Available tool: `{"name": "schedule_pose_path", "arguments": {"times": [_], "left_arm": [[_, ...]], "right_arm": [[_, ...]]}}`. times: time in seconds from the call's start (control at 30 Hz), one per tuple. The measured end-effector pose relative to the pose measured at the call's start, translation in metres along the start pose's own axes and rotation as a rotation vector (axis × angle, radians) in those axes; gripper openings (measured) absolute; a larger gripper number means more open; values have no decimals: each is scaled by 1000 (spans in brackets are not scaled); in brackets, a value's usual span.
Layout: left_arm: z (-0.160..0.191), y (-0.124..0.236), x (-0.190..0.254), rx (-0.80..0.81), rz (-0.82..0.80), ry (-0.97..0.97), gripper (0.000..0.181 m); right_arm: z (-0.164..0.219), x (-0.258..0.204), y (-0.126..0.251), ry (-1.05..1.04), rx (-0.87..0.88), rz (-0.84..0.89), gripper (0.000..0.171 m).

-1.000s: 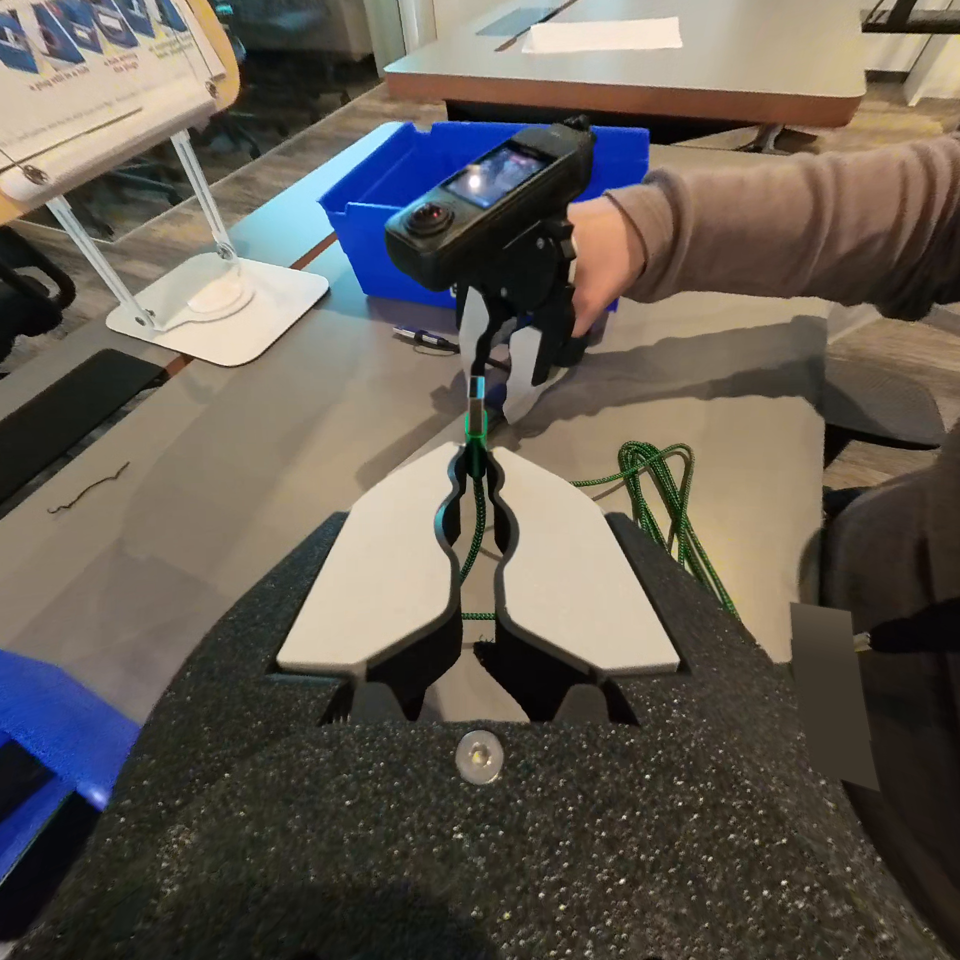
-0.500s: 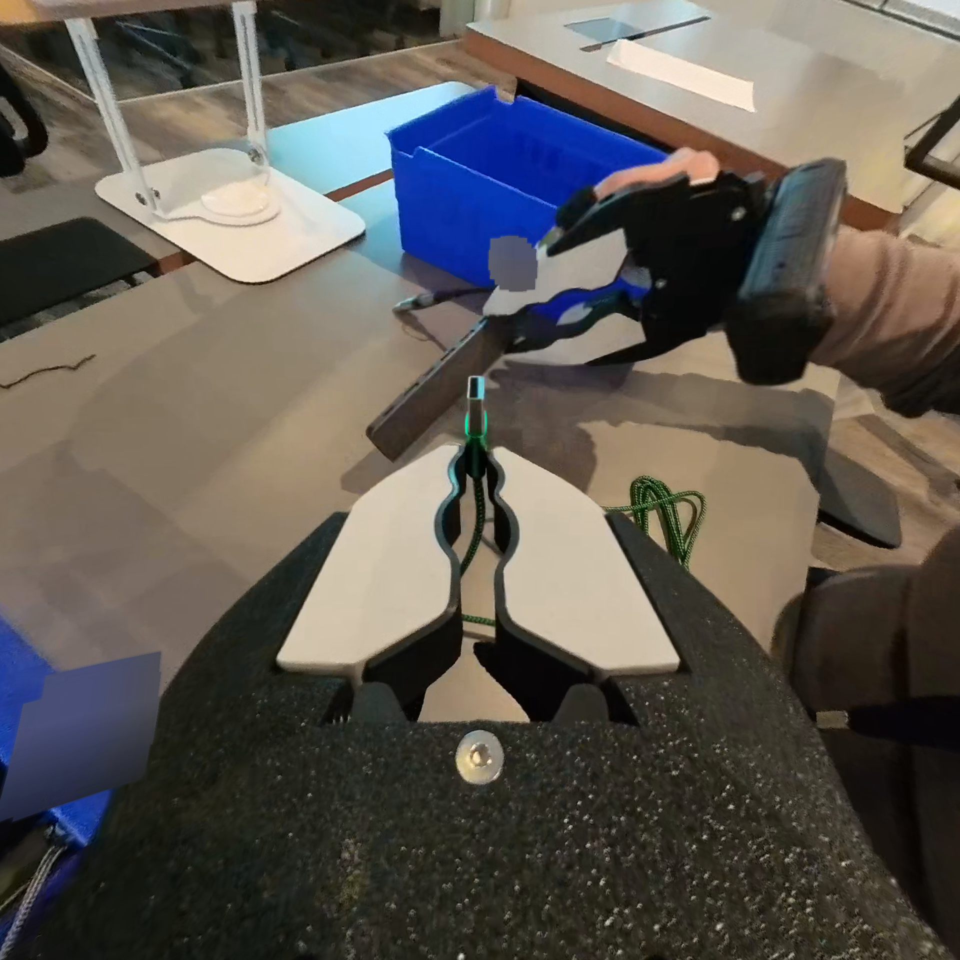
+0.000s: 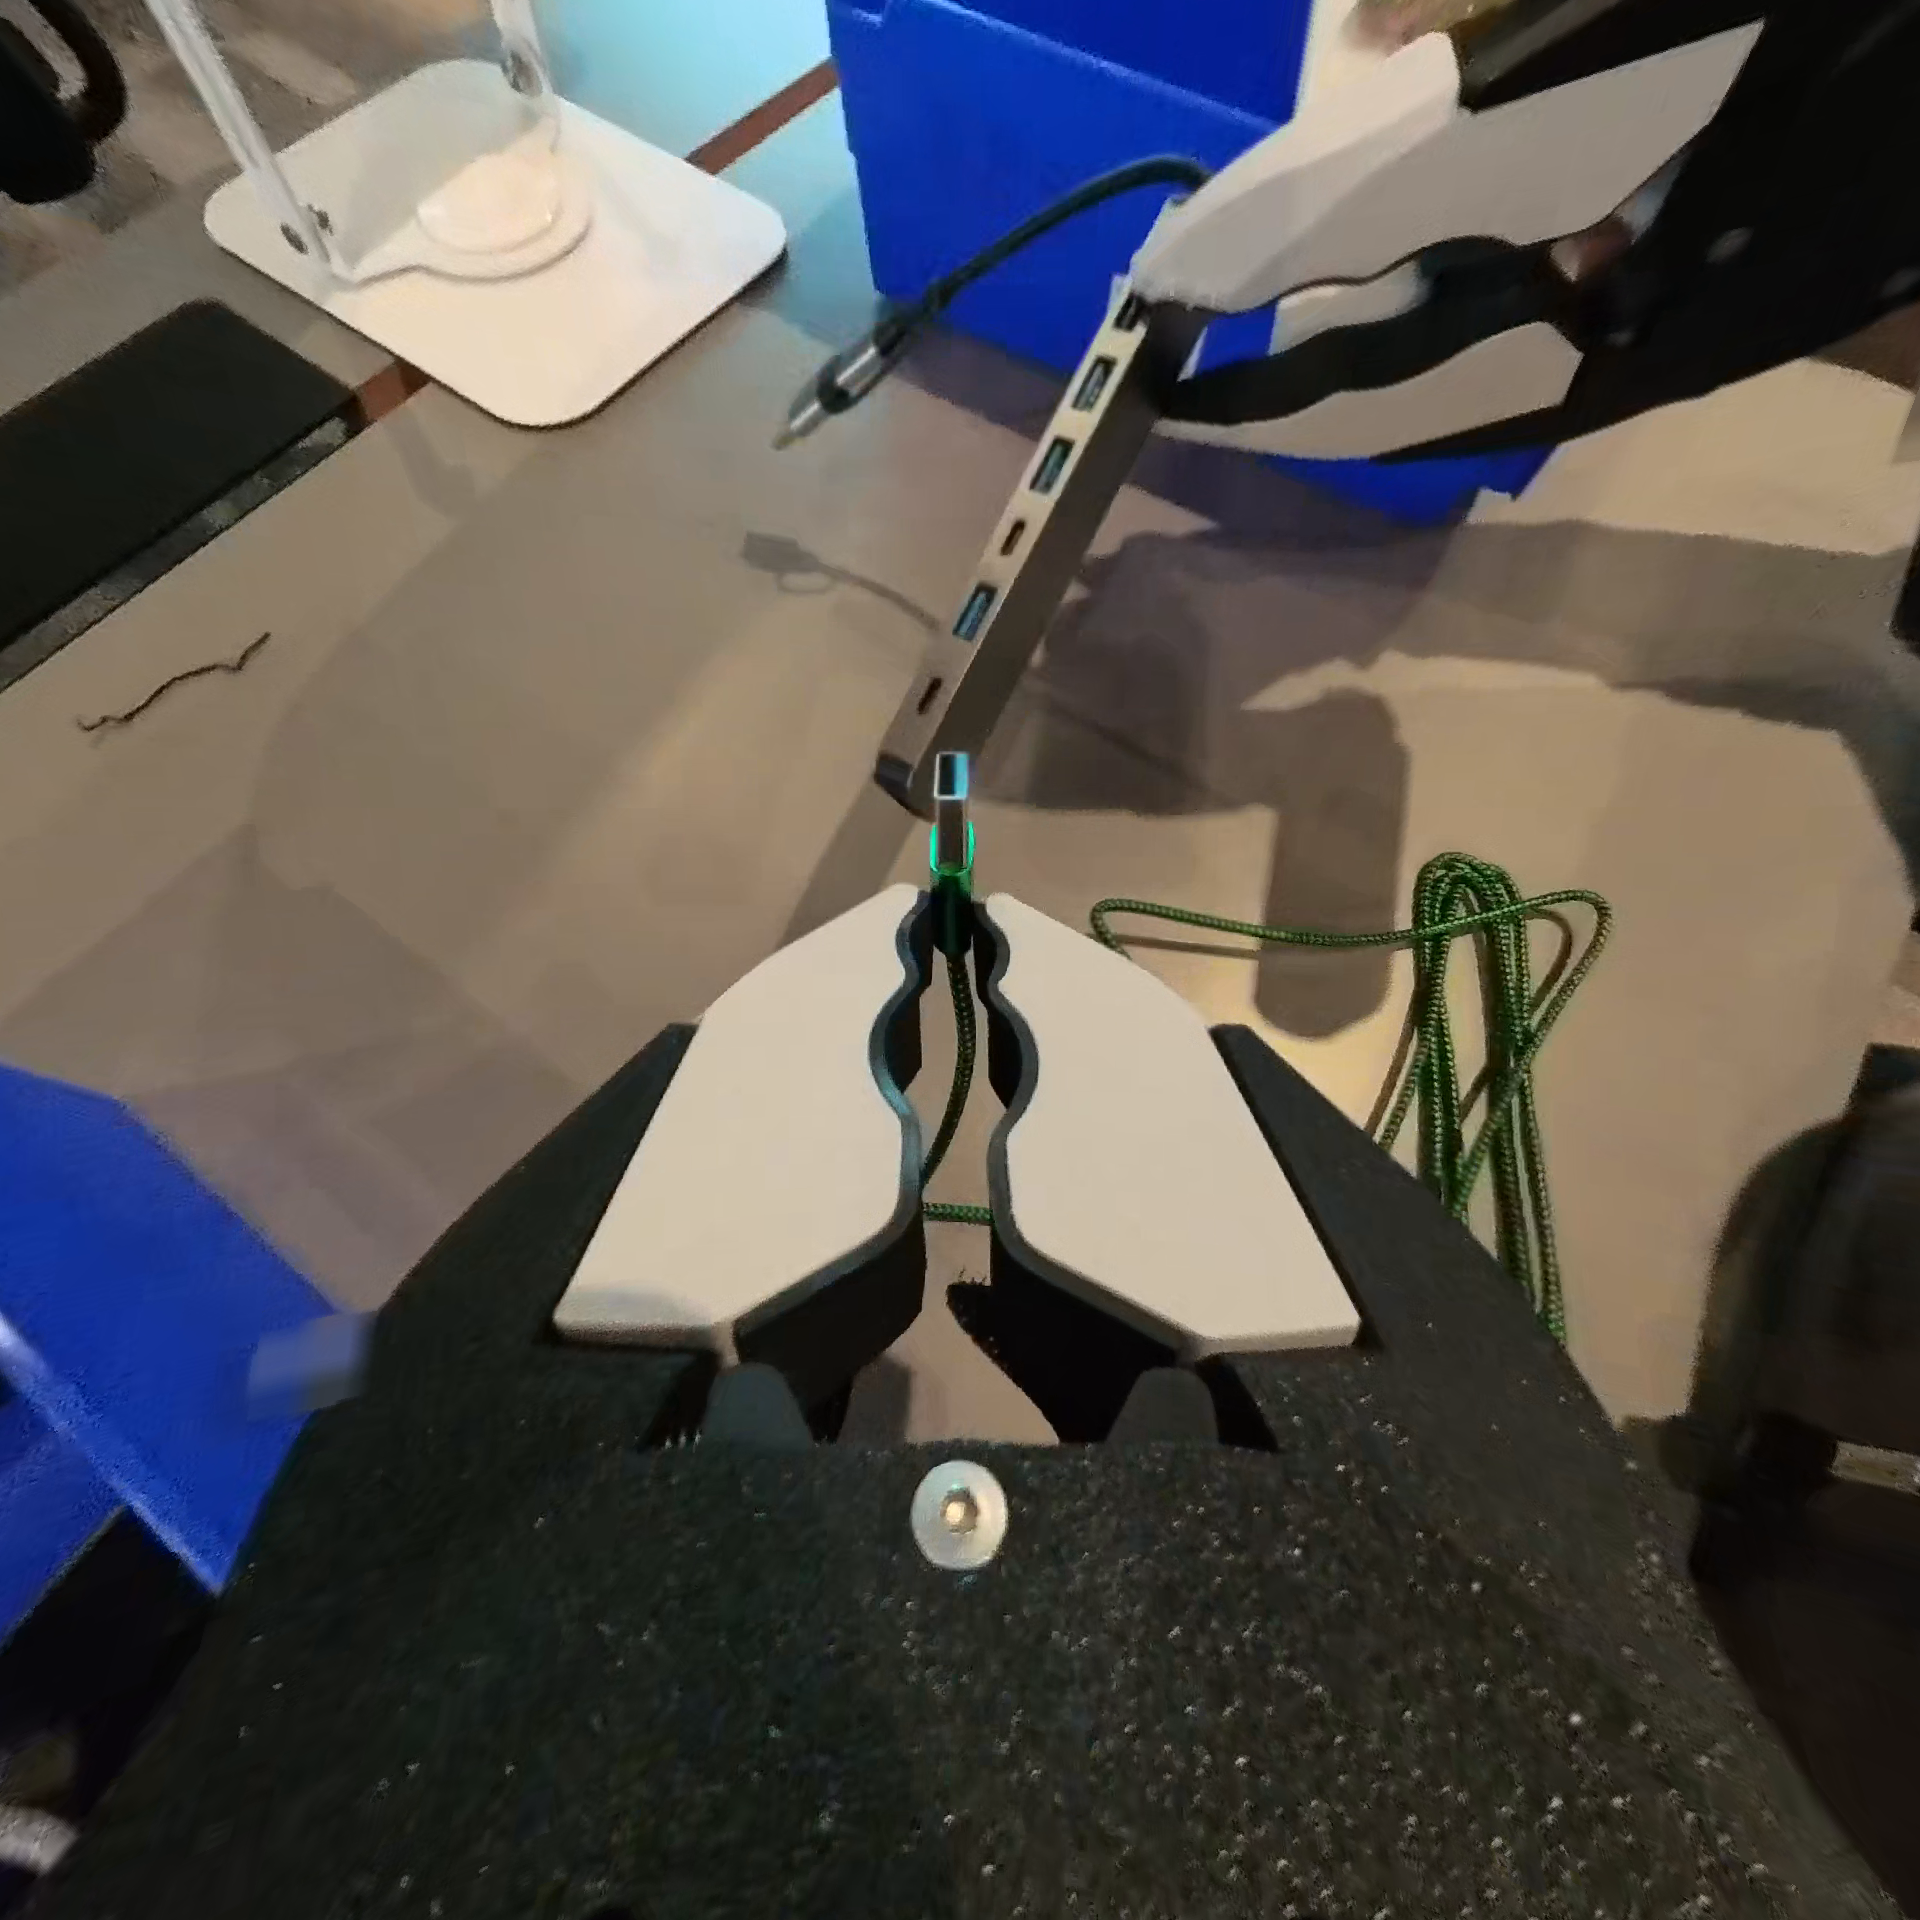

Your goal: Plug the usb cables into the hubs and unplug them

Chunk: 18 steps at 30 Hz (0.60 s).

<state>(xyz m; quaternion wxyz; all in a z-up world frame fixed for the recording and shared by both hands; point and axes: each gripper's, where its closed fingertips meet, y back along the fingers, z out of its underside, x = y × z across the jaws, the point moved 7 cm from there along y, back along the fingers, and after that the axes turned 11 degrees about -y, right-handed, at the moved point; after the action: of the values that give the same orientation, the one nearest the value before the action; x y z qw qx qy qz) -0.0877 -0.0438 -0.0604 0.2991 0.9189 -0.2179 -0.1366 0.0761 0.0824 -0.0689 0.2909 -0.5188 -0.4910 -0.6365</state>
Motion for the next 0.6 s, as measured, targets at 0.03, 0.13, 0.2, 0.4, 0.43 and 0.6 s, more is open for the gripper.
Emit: {"name": "schedule_pose_path", "arguments": {"times": [0.03, 0.13, 0.2, 0.4, 0.43, 0.6], "left_arm": [[-1, -3, 0, 6, 23, -6, 7], [-1, -9, -2, 16, 61, 23, 7], [1, -9, -3, 30, 56, 50, 7], [3, -11, 2, 11, 58, 135, 7], [4, -12, 3, 3, 57, 152, 7], [11, -21, 1, -40, 67, 223, 7]], "right_arm": [[-1, -1, 0, 9, 4, -1, 28], [-4, -7, -2, 32, 18, -83, 27], [-5, -14, -8, 52, 39, -211, 28], [-4, -5, -36, 137, 156, -632, 27], [-3, -3, -44, 166, 149, -685, 28], [7, -3, -86, 191, 113, -906, 28]]}}
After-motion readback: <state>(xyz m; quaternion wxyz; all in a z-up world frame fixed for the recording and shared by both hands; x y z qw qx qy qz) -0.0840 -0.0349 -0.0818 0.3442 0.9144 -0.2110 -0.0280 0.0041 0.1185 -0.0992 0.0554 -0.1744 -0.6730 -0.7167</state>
